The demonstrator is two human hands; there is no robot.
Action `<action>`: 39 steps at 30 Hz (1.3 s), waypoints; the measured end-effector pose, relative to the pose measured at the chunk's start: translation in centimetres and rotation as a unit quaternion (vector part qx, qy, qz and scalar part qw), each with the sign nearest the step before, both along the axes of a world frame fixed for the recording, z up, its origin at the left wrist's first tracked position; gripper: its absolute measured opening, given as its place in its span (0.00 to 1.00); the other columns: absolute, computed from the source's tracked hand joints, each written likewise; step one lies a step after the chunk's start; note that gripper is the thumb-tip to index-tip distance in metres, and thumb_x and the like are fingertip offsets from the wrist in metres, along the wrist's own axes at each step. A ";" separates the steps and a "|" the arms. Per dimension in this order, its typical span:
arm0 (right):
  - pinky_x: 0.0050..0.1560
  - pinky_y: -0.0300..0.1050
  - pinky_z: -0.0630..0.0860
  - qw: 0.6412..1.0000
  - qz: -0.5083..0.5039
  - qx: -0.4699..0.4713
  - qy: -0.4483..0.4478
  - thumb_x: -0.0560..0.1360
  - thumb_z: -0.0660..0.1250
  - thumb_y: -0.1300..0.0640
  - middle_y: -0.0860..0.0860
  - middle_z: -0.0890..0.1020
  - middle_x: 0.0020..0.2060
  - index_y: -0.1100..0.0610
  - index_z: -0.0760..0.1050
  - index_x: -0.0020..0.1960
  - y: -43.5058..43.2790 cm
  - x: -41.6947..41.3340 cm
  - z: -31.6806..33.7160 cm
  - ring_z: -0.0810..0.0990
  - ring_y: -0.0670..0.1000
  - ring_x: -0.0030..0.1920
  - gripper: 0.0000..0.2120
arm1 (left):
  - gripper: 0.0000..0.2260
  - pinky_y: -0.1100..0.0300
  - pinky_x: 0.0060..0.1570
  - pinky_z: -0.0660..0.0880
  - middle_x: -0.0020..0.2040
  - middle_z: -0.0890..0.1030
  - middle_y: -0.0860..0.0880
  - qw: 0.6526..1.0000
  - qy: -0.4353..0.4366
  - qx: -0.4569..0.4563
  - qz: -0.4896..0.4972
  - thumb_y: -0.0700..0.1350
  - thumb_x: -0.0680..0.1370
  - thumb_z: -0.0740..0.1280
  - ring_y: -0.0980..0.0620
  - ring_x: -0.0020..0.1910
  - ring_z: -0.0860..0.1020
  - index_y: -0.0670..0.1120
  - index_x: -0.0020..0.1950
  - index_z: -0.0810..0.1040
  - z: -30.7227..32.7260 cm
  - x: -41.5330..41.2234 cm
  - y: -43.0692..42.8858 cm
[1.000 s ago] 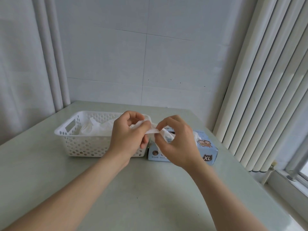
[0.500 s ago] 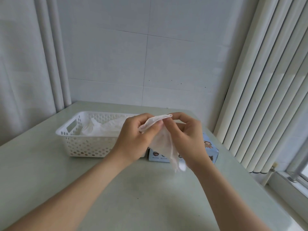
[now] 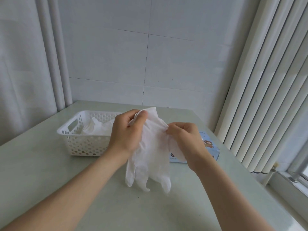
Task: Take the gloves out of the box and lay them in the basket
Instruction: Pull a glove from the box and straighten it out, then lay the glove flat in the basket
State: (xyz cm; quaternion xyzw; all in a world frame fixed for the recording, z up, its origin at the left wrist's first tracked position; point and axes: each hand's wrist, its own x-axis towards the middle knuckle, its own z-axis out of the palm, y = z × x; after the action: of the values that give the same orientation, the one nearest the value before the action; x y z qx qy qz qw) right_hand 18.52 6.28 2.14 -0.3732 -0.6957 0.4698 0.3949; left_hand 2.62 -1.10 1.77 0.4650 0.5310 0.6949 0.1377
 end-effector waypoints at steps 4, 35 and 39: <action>0.38 0.47 0.63 0.999 0.001 -0.002 0.034 0.77 0.65 0.59 0.57 0.67 0.36 0.69 0.70 0.41 0.2 0.0 0.1 0.65 0.56 0.38 0.13 | 0.14 0.55 0.39 0.65 0.36 0.70 0.36 1.000 -0.003 -0.008 0.003 0.43 0.81 0.69 0.50 0.35 0.69 0.38 0.37 0.76 -0.1 -0.8 0.2; 0.40 0.52 0.76 0.958 -0.164 0.223 -0.072 0.85 0.63 0.44 0.51 0.81 0.41 0.51 0.74 0.58 2.4 -7.3 1.5 0.78 0.52 0.41 0.11 | 0.15 0.50 0.31 0.84 0.40 0.80 0.52 0.994 0.095 -0.003 0.055 0.37 0.85 0.61 0.49 0.30 0.80 0.48 0.45 0.83 0.8 -8.0 -0.4; 0.34 0.48 0.67 0.909 -0.158 0.325 -0.208 0.86 0.61 0.44 0.51 0.76 0.39 0.52 0.72 0.61 3.0 -10.2 3.4 0.73 0.50 0.37 0.12 | 0.17 0.59 0.40 0.80 0.43 0.84 0.60 0.976 0.139 -0.024 0.166 0.36 0.85 0.61 0.55 0.33 0.82 0.50 0.49 0.87 0.4 -9.8 -0.3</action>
State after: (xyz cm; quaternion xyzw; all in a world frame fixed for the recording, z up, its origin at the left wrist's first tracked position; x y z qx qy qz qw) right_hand 8.28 9.26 5.56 -0.4185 -0.8082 0.0615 0.4098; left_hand -7.16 -1.40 2.17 0.4588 0.6316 0.6235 -0.0439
